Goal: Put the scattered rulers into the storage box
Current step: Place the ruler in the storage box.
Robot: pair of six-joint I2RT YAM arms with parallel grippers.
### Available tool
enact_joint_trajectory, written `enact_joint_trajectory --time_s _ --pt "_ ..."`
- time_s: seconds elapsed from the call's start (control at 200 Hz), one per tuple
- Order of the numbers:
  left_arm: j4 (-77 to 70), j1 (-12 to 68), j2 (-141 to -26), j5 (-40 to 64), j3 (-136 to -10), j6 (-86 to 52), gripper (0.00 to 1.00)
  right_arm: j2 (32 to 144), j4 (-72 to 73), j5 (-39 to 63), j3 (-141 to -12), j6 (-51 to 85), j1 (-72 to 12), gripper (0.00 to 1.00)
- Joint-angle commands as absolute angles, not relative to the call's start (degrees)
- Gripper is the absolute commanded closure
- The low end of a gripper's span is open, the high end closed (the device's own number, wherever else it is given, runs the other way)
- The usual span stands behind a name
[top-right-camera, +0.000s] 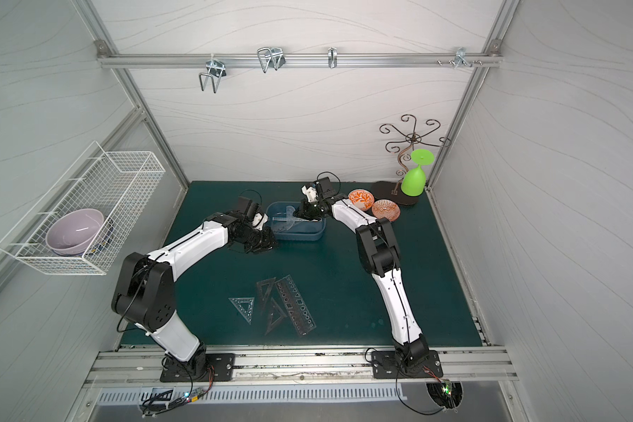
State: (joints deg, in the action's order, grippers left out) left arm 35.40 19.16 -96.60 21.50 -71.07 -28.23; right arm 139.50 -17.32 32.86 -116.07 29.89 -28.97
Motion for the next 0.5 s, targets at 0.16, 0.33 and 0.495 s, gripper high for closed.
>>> enact_joint_trajectory --time_s 0.16,0.33,0.495 --pt "33.6 18.8 -96.5 22.5 -70.7 -27.9 0.63 142.5 -19.9 32.0 -118.0 28.3 -29.2 0.87" --pt "33.5 18.6 -96.5 22.8 -70.7 -28.0 0.63 142.6 -21.2 31.8 -119.4 27.7 -29.1 0.84" --pt "33.1 18.5 -96.0 23.7 -70.5 -28.4 0.62 139.5 -22.8 30.7 -120.0 26.3 -28.2 0.77"
